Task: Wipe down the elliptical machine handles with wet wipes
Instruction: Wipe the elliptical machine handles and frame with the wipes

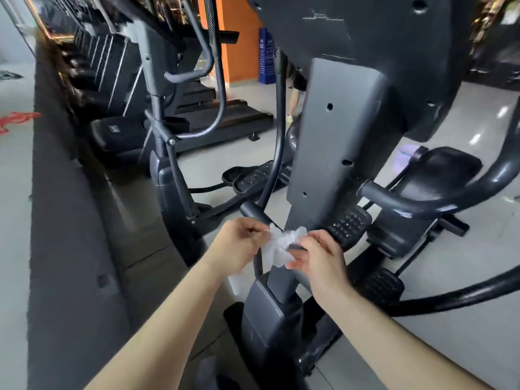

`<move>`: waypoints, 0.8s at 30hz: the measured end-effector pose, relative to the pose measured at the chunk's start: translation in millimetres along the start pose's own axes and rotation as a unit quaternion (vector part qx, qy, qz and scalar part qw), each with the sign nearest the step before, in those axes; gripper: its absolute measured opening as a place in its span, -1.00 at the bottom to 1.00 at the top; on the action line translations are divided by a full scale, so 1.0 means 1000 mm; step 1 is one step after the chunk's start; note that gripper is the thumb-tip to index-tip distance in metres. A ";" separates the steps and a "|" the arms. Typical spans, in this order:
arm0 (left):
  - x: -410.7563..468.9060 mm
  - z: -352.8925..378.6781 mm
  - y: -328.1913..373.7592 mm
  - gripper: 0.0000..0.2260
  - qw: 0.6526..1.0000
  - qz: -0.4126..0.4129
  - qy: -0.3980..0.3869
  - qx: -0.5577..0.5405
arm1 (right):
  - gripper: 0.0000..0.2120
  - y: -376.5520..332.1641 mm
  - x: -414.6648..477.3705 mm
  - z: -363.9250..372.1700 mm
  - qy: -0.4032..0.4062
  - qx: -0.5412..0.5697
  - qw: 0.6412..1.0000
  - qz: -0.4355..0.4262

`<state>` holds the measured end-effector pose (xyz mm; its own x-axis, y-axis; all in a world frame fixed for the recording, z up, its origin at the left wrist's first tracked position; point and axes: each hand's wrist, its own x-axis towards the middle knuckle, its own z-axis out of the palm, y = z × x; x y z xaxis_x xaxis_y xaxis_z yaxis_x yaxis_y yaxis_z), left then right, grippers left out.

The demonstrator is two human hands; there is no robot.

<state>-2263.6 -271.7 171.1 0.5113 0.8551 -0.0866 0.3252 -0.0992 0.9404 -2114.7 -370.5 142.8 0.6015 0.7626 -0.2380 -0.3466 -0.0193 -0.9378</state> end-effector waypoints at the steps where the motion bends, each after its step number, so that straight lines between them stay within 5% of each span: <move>1: 0.011 -0.009 -0.005 -0.91 1.000 -0.001 0.011 -0.007 | -0.87 0.004 0.009 0.012 0.004 -0.002 1.000 0.003; 5: 0.071 -0.050 -0.032 -0.93 1.000 0.005 0.015 -0.022 | -0.98 0.024 0.055 0.067 0.024 -0.022 0.999 -0.006; 8: 0.130 -0.085 -0.052 -0.94 0.999 0.026 -0.033 -0.011 | -0.82 0.037 0.097 0.117 0.022 -0.025 0.999 -0.017; 14: 0.250 -0.155 -0.061 -0.89 0.989 0.033 -0.141 -0.005 | -0.90 0.043 0.172 0.209 0.057 -0.017 0.998 -0.025; 17: 0.296 -0.172 -0.054 -0.91 0.983 0.054 -0.174 0.009 | -0.79 0.032 0.198 0.235 0.125 -0.128 0.983 -0.043; 24: 0.345 -0.170 -0.028 -0.90 0.973 0.077 -0.218 -0.010 | -0.80 0.003 0.236 0.246 0.205 -0.053 0.973 -0.091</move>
<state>-2231.1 112.5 170.9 0.8434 0.5325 -0.0719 0.2054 -0.1959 0.9589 -2150.9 -31.2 145.8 0.8900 0.4383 -0.1261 -0.1443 0.0083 -0.9895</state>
